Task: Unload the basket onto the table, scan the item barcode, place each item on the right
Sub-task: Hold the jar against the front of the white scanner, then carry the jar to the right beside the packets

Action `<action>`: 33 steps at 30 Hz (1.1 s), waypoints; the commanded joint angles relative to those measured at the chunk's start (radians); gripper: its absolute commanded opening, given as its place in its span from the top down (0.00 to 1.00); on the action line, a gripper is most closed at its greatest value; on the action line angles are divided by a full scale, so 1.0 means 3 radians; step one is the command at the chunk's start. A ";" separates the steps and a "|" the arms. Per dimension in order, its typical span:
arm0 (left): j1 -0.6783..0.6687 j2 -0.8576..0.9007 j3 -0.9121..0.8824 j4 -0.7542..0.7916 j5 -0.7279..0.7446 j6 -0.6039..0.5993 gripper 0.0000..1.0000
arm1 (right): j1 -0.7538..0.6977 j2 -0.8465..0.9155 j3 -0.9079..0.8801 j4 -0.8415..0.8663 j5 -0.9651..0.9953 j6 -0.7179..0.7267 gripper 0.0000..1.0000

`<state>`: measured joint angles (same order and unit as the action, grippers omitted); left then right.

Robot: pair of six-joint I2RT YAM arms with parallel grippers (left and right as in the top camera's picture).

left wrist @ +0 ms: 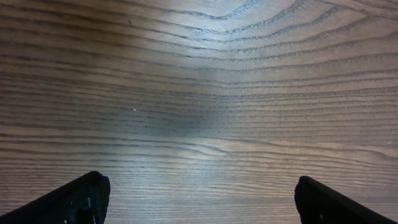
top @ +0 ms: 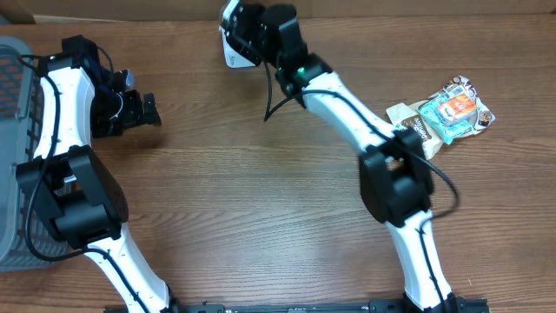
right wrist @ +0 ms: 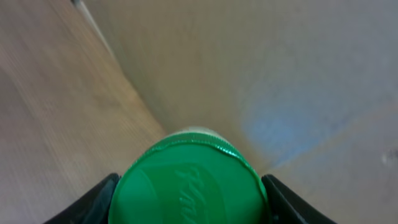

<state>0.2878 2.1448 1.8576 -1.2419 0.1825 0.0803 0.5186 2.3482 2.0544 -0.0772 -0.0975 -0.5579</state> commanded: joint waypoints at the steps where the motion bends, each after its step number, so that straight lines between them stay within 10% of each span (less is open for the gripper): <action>1: -0.0004 -0.0045 0.0032 0.0003 0.0000 0.0006 0.01 | -0.0013 -0.0810 0.0092 -0.0484 -0.0298 0.0928 0.46; 15: -0.0004 -0.0045 0.0032 0.0003 0.0000 0.0006 0.01 | -0.0207 -0.1275 -0.0010 -0.3895 -0.0348 0.1088 0.47; 33: -0.0004 -0.0045 0.0032 0.0003 0.0000 0.0006 0.00 | -0.0868 -0.1128 -0.1218 -0.3498 0.0422 0.1569 0.47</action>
<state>0.2878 2.1448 1.8580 -1.2415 0.1822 0.0803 0.3012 2.0209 1.7050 -1.1576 -0.0147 -0.1490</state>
